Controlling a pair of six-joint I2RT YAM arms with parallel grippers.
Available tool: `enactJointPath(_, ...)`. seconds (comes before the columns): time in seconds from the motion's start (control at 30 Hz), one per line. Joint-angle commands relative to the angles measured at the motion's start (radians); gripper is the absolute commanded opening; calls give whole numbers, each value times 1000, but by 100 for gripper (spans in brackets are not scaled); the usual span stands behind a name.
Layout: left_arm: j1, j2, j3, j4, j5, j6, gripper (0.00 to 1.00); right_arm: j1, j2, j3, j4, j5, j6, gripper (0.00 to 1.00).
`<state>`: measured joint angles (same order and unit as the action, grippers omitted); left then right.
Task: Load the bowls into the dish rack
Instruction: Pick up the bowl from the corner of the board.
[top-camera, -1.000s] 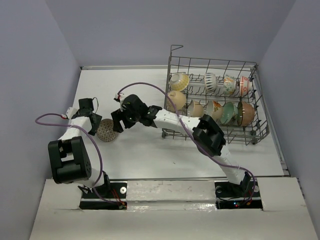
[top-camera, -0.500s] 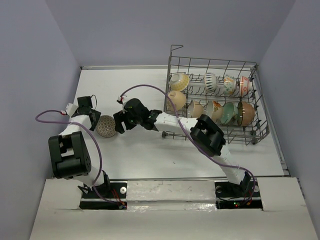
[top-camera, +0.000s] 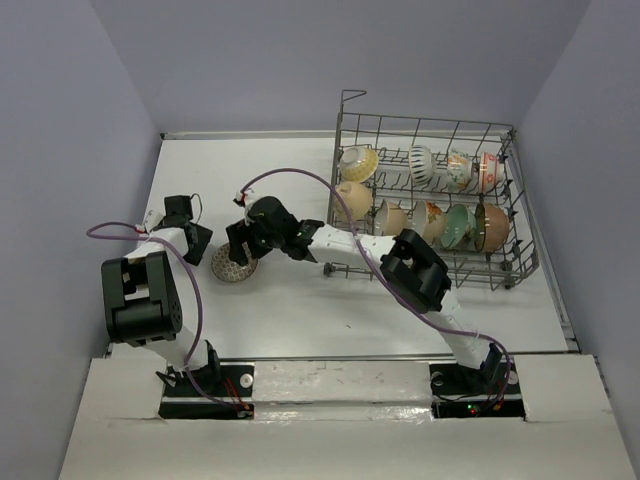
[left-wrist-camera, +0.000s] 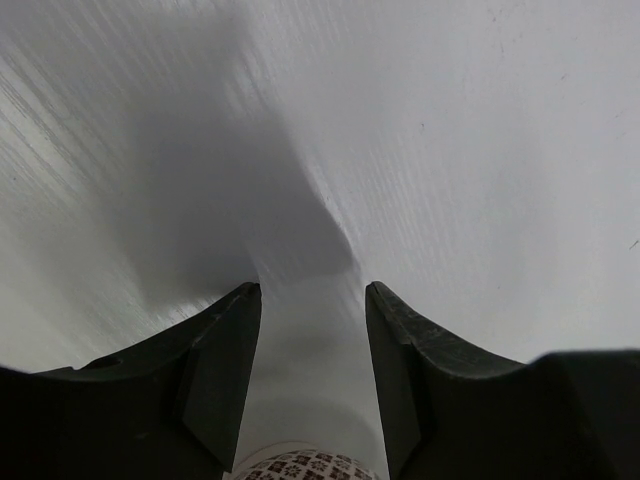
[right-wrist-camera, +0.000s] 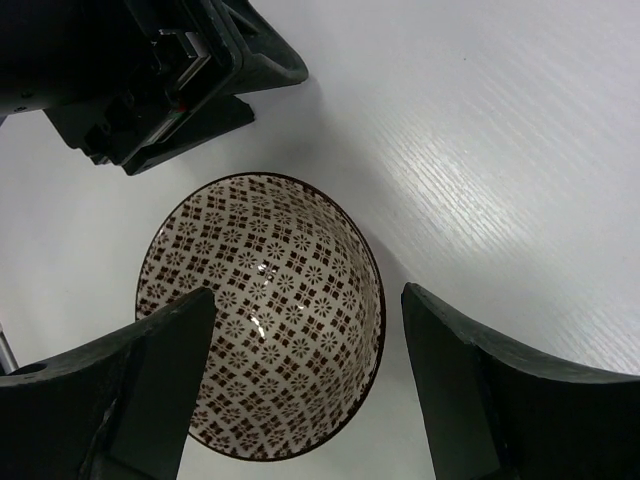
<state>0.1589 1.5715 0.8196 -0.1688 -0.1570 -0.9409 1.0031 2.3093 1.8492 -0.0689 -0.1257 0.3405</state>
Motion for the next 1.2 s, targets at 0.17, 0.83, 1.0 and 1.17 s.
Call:
enactJointPath(0.17, -4, 13, -1, -58, 13, 17, 60, 11, -105, -18, 1, 222, -78, 81)
enactJointPath(0.83, 14, -116, 211, -191, 13, 62, 61, 161, -278, -45, -71, 273, -307, 74)
enactJointPath(1.0, 63, -151, 317, -244, 11, 100, 62, 204, -240, -27, -68, 274, -327, 72)
enactJointPath(1.17, 108, -240, 384, -278, -61, 137, 63, 224, -183, -16, -68, 290, -367, 72)
